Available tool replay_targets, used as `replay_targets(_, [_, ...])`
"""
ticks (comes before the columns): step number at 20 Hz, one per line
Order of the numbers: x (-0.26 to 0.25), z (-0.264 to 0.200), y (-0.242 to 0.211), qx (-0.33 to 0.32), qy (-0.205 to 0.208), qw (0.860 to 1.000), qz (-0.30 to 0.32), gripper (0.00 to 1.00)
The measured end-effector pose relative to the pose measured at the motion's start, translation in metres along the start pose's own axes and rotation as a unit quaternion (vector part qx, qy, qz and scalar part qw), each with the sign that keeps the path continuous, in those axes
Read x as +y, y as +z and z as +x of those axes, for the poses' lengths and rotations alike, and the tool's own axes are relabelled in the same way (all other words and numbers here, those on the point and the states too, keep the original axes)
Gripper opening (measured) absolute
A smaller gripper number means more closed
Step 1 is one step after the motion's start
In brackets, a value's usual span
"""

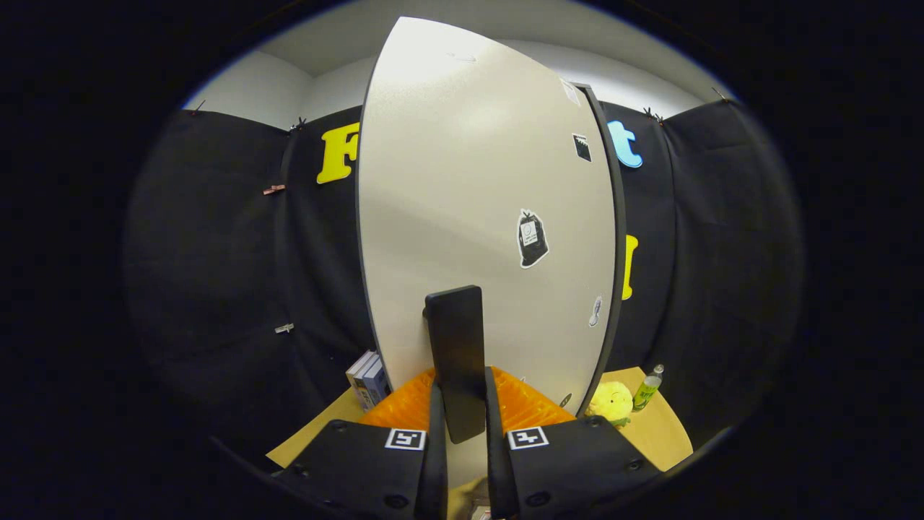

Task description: Open the shoe cabinet door, grab the shoes and put them into the shoe cabinet, then close the shoe cabinet door.

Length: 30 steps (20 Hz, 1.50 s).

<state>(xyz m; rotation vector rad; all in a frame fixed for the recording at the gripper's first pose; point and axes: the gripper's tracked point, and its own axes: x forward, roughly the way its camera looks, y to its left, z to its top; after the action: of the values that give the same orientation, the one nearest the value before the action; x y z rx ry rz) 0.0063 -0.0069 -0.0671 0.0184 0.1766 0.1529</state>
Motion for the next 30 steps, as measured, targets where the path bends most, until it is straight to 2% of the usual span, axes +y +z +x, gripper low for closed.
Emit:
replay_targets(10, [-0.04, -0.031, -0.001, -0.005, -0.027, 0.999, 0.018, 0.26])
replay_targets(17, [-0.075, -0.057, -0.011, 0.006, -0.085, 0.996, 0.031, 0.25])
replay_targets(24, [-0.114, -0.093, 0.0, -0.024, -0.175, 0.984, 0.027, 0.25])
replay_targets(27, [-0.122, -0.104, 0.002, -0.038, -0.198, 0.979, 0.015, 0.25])
replay_targets(30, [-0.13, -0.105, -0.013, -0.018, -0.212, 0.977, 0.003, 0.25])
